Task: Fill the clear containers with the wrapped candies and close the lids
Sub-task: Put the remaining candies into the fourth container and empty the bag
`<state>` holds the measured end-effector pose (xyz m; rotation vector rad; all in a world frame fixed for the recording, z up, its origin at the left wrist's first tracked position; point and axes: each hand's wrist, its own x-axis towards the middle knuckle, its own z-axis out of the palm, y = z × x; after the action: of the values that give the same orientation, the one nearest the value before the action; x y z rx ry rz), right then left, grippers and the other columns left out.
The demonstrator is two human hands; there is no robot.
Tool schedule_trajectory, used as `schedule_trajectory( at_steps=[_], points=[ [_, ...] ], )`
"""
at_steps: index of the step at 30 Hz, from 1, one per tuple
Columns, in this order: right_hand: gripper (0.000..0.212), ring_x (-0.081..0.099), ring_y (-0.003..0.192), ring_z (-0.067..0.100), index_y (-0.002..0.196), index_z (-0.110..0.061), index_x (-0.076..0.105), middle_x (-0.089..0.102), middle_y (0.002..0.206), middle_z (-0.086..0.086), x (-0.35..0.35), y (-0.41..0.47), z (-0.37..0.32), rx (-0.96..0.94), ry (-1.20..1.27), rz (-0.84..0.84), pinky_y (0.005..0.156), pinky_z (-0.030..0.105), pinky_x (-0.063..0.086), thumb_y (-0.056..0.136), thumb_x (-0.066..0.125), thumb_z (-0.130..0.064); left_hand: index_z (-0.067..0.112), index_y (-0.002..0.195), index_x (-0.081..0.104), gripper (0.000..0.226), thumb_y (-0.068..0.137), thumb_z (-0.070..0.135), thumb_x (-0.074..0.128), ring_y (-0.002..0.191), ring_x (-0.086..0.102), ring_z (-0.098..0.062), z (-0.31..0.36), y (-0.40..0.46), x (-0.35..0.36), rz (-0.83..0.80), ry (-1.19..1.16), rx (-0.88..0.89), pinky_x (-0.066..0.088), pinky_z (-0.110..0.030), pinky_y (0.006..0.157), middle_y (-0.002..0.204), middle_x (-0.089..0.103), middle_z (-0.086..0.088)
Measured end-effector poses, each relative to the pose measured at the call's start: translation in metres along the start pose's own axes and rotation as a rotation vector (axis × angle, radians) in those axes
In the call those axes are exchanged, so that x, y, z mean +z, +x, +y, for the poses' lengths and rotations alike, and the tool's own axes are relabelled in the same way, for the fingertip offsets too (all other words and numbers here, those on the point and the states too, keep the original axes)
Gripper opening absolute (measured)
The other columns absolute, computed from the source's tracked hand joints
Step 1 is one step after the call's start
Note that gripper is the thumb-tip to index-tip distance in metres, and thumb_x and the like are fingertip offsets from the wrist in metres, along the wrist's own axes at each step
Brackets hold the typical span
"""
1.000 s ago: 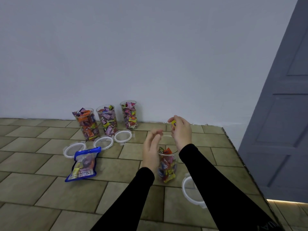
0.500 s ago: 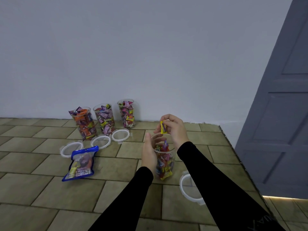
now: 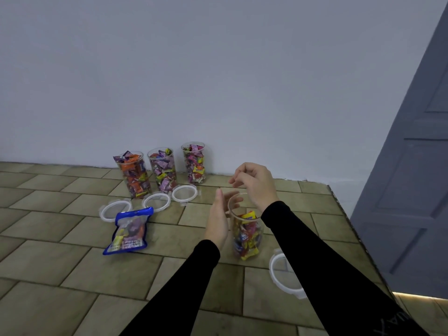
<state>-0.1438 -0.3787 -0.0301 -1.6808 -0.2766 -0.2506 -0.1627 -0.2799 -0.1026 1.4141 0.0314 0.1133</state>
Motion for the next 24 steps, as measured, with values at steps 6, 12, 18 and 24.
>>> schedule_trajectory(
  at_steps=[6,12,18,24],
  points=[
    [0.013,0.054,0.061,0.011,0.069,-0.016,0.06,0.059,0.065,-0.006,0.06,0.001,-0.021,-0.159,-0.38,-0.168,0.061,0.025,0.046,0.081,0.059,-0.012,0.014,0.09,0.064,0.023,0.102,0.019,0.045,0.069,0.054,0.002,0.021,-0.004,-0.059,0.121,0.225,0.119,0.041,-0.017,0.066,0.077,0.062,0.005],
    [0.017,0.052,0.071,0.019,0.071,-0.02,0.051,0.051,0.067,-0.006,0.151,0.005,0.015,-0.026,-0.528,-0.413,0.066,0.031,0.043,0.087,0.054,-0.023,0.014,0.099,0.068,0.016,0.095,0.022,0.054,0.086,0.062,-0.015,0.022,0.002,-0.162,0.352,0.395,0.016,0.048,-0.031,0.077,0.092,0.07,-0.004],
    [0.024,0.053,0.071,0.021,0.07,-0.014,0.052,0.054,0.07,0.003,0.205,0.015,0.065,0.236,-0.561,-0.464,0.06,0.027,0.039,0.093,0.05,-0.02,0.012,0.098,0.063,0.013,0.089,0.018,0.056,0.083,0.064,-0.024,0.018,0.019,-0.233,0.496,0.532,-0.207,0.052,-0.033,0.072,0.087,0.067,-0.006],
    [0.045,0.035,0.049,0.008,0.049,-0.023,0.039,0.038,0.052,-0.003,0.239,0.03,0.094,0.38,-0.559,-0.425,0.049,0.024,0.028,0.091,0.053,-0.015,0.012,0.113,0.055,0.022,0.092,0.019,0.055,0.09,0.059,-0.022,0.011,0.036,-0.266,0.51,0.63,-0.301,0.043,-0.028,0.076,0.103,0.065,-0.009]
  ],
)
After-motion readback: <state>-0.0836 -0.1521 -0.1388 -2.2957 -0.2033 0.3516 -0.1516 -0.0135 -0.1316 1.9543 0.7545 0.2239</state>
